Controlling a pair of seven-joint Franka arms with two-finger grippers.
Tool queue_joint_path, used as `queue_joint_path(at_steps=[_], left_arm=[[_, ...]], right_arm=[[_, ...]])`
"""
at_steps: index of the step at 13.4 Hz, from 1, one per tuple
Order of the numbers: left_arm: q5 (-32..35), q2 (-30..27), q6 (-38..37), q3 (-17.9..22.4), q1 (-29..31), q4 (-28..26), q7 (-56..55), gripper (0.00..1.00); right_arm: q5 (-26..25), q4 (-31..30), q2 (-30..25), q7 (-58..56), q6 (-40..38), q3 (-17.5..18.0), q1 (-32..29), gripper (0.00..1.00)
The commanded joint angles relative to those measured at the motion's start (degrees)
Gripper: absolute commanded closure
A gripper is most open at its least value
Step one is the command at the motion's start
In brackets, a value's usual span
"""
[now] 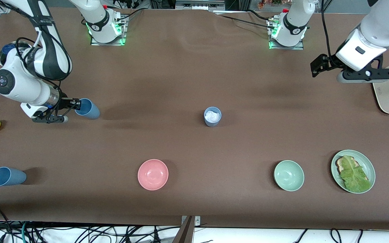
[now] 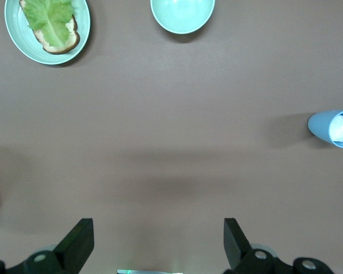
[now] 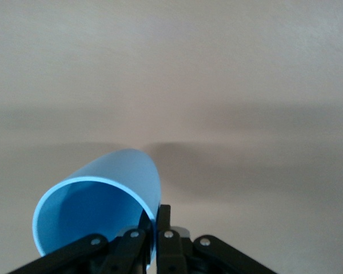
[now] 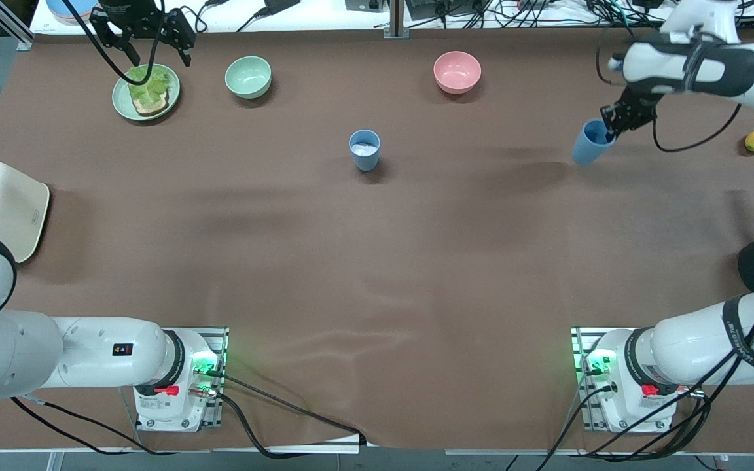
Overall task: Stack blue cups with both arms
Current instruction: 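Grasp the empty blue cup with the right gripper and lift it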
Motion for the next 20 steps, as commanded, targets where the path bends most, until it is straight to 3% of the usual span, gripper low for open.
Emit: queue_joint_path(at_steps=[1, 7, 14, 20], left_arm=[[-0.65, 2.87, -0.77, 0.83, 0.77, 3.86, 1.08, 0.00], [-1.09, 4.38, -0.42, 0.74, 2.00, 5.72, 0.64, 0.00], [-1.00, 5.25, 2.48, 0.92, 2.35, 5.89, 0.55, 0.00], [0.05, 7.28, 2.48, 1.01, 3.23, 6.15, 1.26, 0.00]], right_arm=[[0.96, 4.91, 0.16, 5.88, -4.62, 2.28, 2.10, 1.00], [0.96, 7.73, 0.07, 19.42, -5.06, 2.64, 11.76, 1.00], [1.05, 16.17, 0.42, 22.70, -13.58, 2.81, 14.59, 1.00], [3.94, 23.29, 1.12, 34.89, -16.23, 3.60, 23.72, 1.00]])
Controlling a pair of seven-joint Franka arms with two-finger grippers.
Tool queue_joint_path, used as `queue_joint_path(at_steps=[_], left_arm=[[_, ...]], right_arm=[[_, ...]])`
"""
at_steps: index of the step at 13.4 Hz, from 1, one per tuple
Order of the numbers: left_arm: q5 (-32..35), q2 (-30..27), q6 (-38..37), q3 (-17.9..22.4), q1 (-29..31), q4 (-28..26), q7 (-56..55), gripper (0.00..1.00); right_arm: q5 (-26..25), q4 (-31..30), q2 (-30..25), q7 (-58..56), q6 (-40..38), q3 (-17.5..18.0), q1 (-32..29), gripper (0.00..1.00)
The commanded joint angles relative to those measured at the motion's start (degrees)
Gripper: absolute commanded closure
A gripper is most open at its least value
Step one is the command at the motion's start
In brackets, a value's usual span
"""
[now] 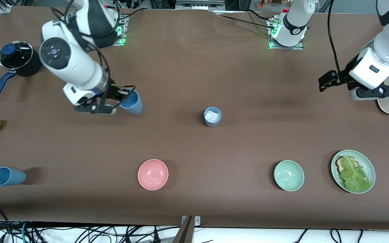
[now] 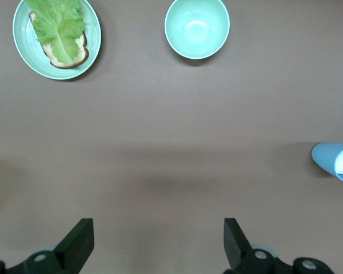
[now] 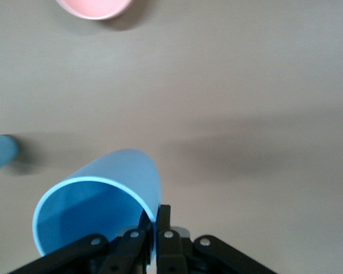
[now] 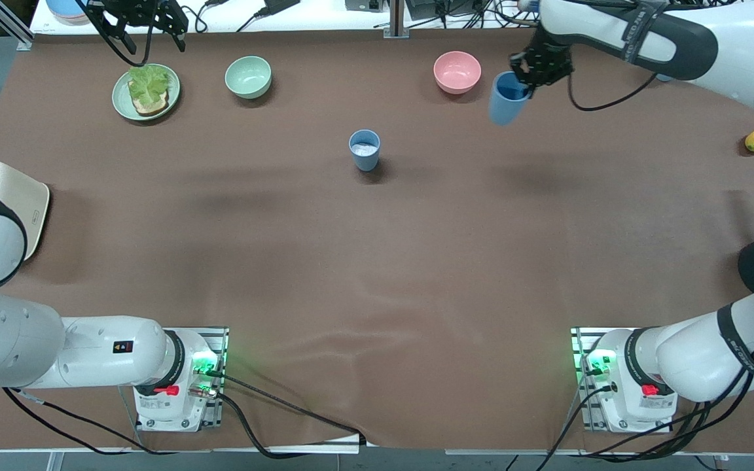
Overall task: Stack blue cups with both arms
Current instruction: 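Grasp the empty blue cup with the right gripper and lift it, then carry the blue cup with the right gripper over the tissue cup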
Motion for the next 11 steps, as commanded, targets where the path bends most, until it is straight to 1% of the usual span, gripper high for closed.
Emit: queue_joint_path(at_steps=[1, 4, 7, 9, 11], left_arm=[[0.19, 0.93, -0.33, -0.12, 0.63, 2.37, 1.22, 0.00], [0.19, 1.46, -0.33, -0.20, 0.54, 2.81, 1.22, 0.00], [-0.59, 1.81, -0.41, -0.20, 0.81, 3.16, 1.40, 0.00], [-0.07, 1.81, -0.42, -0.20, 0.72, 3.16, 1.31, 0.00], [-0.07, 1.90, -0.33, -0.20, 0.63, 3.25, 1.31, 0.00]], right_arm=[[2.10, 3.94, 1.47, 4.98, -1.76, -0.11, 3.76, 1.00], [2.81, 6.31, 3.05, 10.24, -1.58, -0.11, 6.74, 1.00], [2.72, 6.76, 5.16, 15.60, -0.10, -0.20, 10.26, 1.00], [2.72, 8.51, 7.26, 18.51, 1.40, -0.20, 12.46, 1.00], [2.63, 11.66, 10.68, 22.19, 3.59, -0.20, 14.74, 1.00]])
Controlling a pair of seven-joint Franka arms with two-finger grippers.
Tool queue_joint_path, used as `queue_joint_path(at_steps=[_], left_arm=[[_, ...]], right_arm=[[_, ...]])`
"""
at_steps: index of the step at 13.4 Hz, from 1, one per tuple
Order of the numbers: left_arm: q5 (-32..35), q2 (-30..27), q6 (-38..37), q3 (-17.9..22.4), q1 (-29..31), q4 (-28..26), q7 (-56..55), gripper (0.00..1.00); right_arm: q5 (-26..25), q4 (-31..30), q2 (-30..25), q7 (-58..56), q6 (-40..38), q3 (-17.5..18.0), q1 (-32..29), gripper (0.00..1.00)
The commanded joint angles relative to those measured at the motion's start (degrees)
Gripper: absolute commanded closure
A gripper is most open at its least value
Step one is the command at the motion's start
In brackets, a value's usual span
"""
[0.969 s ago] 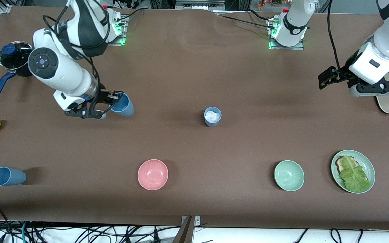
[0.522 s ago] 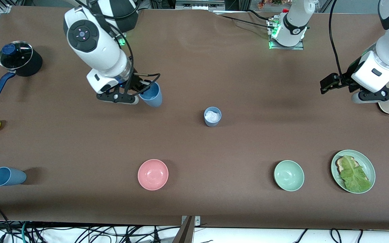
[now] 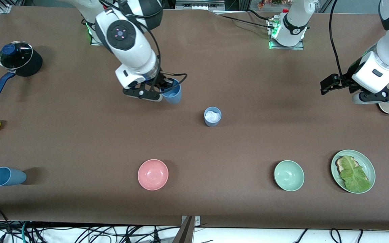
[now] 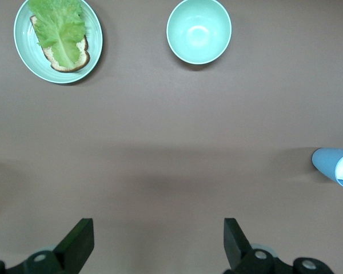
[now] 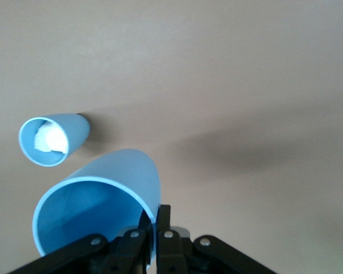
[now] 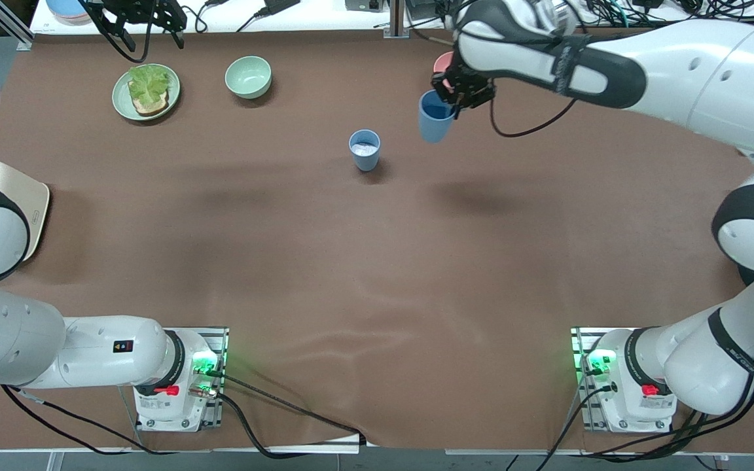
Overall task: Stack blue cups with both arms
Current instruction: 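Carry the blue cup with the right gripper over the tissue cup, then lower the blue cup into the tissue cup and open the right gripper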
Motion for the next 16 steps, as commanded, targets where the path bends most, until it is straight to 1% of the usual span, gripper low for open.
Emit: queue_joint_path(at_steps=[1, 3, 7, 12, 16], left_arm=[[-0.25, 0.86, -0.50, -0.27, 0.43, 1.86, 1.18, 0.00], [-0.16, 0.86, -0.50, -0.27, 0.61, 1.86, 1.18, 0.00], [-0.07, 0.86, -0.50, -0.27, 0.43, 1.86, 0.75, 0.00], [-0.16, 1.91, -0.41, -0.36, 0.34, 1.86, 0.31, 0.00], [0.19, 3.67, -0.32, -0.19, 0.35, 4.24, 0.31, 0.00]], right_arm=[[0.48, 7.26, 6.02, 5.35, 1.73, -0.40, 3.20, 1.00], [0.39, 11.31, 9.45, 7.73, 2.09, -0.40, 4.71, 1.00], [0.39, 15.27, 12.98, 10.81, 3.49, -0.40, 6.03, 1.00], [0.48, 18.52, 17.81, 10.73, 7.88, -0.40, 6.64, 1.00], [0.22, 19.15, 19.31, 10.56, 9.12, -0.40, 6.91, 1.00]])
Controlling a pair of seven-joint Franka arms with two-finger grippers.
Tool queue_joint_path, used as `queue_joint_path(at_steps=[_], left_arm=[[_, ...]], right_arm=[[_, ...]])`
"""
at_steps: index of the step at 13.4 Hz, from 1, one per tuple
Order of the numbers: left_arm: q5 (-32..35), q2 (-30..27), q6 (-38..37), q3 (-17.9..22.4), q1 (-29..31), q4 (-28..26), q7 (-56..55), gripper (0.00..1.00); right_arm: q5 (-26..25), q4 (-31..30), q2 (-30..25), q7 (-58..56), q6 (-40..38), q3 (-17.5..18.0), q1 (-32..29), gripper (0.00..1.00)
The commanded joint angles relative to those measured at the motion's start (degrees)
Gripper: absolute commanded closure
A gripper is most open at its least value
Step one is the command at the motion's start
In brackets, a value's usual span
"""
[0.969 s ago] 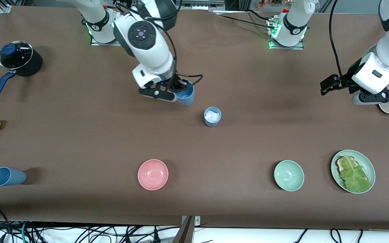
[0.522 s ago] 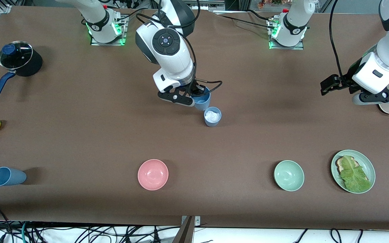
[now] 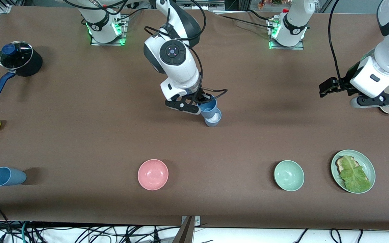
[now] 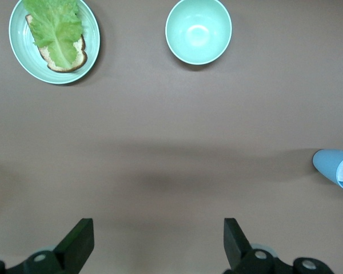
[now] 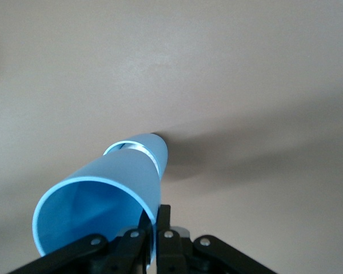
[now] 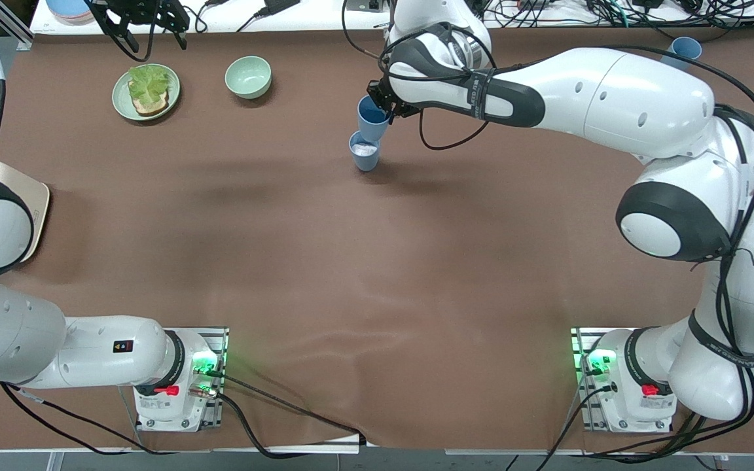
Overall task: Stack blue cups with both arms
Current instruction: 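Lower the blue cup into the tissue cup and open the right gripper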
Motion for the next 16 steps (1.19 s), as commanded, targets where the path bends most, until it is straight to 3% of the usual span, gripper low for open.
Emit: queue_joint_path(at_steps=[1, 16], left_arm=[[0.19, 1.65, -0.44, -0.29, 0.32, 2.90, 0.30, 0.00], [0.10, 1.83, -0.53, -0.20, 1.47, 3.25, 0.65, 0.00]], right_arm=[[0.22, 2.62, 1.83, 0.62, 0.19, -0.39, 0.74, 1.00], [-0.22, 2.62, 4.30, 0.36, 3.09, -0.48, 1.71, 1.00]])
